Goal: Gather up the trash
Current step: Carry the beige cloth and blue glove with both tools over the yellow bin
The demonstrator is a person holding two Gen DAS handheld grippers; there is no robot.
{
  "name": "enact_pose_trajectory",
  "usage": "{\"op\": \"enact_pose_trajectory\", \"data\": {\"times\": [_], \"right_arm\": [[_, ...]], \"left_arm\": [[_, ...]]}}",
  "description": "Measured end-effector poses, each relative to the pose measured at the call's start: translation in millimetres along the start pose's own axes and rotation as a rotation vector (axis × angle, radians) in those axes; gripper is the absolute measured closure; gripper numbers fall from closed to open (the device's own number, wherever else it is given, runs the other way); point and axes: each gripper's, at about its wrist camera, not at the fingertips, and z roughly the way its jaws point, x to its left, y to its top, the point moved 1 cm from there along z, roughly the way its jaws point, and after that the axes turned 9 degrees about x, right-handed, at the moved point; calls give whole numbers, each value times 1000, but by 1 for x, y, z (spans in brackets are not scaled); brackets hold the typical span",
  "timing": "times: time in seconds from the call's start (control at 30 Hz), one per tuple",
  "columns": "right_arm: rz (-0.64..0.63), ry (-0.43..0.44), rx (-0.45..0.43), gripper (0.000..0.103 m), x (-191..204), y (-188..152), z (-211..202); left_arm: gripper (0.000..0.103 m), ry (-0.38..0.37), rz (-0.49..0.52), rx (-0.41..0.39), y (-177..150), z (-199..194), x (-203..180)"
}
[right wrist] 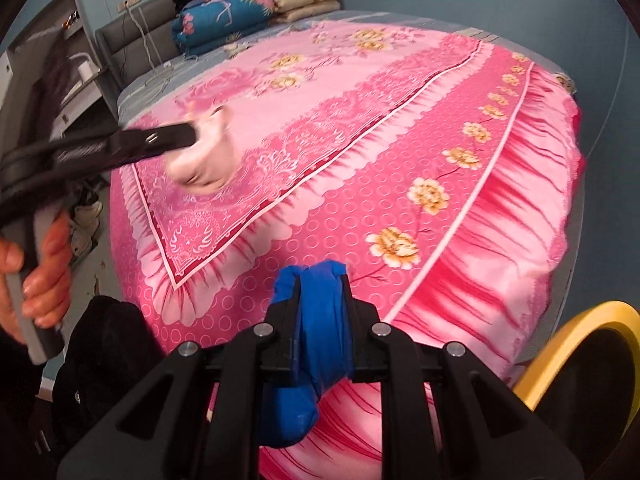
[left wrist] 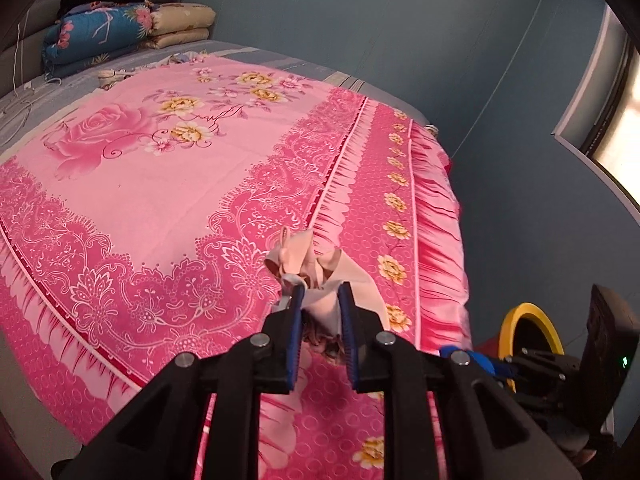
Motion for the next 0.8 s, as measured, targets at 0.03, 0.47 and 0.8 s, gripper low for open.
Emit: {"op": "enact_pose_trajectory", "data": {"times": [0.03,0.47,0.8], "right_arm": [[6,-3,-7,88,-2,-1,-3],[145,-85,-183,88,-57,-16,-89],[254,-140,-291,88,-104,-39,-152]], "left_arm": [[87,-7,7,-5,-2,-6,-5],[87,-100,164,-75,-26,-55,-94],[87,-151,273,-104,-42,-69,-154]]}}
